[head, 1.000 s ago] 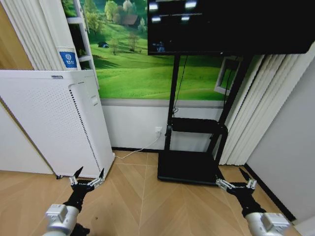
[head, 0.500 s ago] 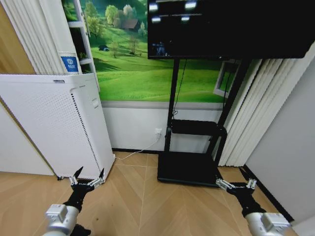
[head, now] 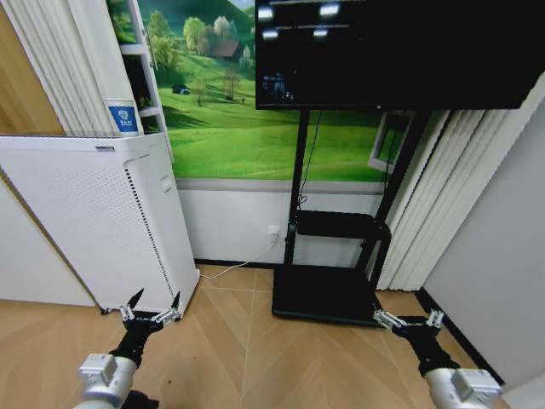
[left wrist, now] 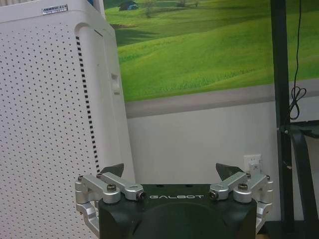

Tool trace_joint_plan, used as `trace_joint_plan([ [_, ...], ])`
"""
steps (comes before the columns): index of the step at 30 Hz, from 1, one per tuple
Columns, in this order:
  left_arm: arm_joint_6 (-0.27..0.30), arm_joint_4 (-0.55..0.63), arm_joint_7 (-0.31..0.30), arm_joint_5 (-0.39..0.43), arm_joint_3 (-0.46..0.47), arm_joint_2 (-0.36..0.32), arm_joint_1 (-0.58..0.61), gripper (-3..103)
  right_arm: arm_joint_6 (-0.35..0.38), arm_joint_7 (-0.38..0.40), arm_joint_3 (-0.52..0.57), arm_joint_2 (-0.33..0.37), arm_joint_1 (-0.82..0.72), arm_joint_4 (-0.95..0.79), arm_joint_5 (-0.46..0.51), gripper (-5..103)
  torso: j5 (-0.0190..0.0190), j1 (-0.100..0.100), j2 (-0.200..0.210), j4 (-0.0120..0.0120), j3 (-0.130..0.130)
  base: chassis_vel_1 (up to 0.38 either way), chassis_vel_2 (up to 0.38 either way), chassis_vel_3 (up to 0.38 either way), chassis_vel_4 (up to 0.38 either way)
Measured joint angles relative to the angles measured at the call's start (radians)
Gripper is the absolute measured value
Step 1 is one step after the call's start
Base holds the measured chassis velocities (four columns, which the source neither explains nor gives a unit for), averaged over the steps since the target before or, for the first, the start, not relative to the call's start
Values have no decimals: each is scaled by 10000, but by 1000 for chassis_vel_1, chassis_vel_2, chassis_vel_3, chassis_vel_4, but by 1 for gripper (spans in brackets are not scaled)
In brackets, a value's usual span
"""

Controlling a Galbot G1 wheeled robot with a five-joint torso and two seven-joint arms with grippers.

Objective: Pick up the trash bin and place the garbage on the floor into it.

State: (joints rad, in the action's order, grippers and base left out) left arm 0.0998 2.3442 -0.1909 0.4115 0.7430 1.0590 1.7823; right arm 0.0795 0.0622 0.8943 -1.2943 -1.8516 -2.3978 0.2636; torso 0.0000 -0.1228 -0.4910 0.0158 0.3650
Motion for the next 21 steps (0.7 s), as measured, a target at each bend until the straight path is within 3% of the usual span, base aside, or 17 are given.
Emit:
trace_joint_plan([
  [21,0,0,0,1,0,0,0,100,0,0,0,0,0,0,0,100,0,-348,-865,0,515,0,0,0,0],
])
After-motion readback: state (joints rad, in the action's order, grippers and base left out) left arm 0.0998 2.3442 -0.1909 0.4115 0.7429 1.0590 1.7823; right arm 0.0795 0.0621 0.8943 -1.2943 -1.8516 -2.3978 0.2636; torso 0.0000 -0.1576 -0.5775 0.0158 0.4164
